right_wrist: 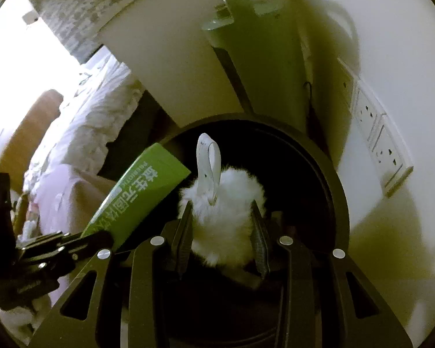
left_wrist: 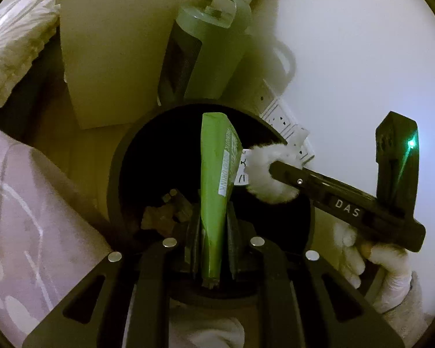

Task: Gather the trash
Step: 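Carry the green packet and fluffy item over the black bin and open both tools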

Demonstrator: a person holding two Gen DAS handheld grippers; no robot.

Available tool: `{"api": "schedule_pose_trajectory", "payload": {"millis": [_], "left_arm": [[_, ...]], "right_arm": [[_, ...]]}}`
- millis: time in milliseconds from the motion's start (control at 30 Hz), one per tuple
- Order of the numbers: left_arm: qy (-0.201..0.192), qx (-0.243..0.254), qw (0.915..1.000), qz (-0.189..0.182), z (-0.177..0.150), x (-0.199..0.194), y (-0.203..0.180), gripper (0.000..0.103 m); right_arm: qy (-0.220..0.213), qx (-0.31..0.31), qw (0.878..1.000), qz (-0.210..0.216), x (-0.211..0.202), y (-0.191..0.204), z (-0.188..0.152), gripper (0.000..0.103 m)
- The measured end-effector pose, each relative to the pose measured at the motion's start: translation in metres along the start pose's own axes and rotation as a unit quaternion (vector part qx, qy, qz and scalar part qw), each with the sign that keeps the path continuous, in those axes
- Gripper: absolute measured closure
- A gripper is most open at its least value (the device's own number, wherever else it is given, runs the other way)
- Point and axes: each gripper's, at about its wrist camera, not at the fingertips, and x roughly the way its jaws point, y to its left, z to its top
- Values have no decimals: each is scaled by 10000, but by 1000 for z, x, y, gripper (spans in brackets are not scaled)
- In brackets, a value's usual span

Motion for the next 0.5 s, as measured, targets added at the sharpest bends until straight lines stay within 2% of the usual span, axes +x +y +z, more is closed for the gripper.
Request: {"api": "schedule_pose_trajectory", "payload": {"millis": [100,167,233,300,500], "left_arm": [[64,76,9999,30,3,3,-4,82],[80,123,9998,100,5,5,-8,72],[16,167,9996,208,9,7,-12,41],[-90,201,9993,300,9,3,-14,28],[-271,249,9984,419,5,-21,-12,28]], "right_arm": [[27,46,10000,-15,1,-2,0,65],[51,94,9999,-20,2,-3,0,63],[75,171,9998,21,2,-5,0,56],[49,249,9996,101,-1,-5,0,45],[-36,179,9995,259,-9,6,0,44]]}}
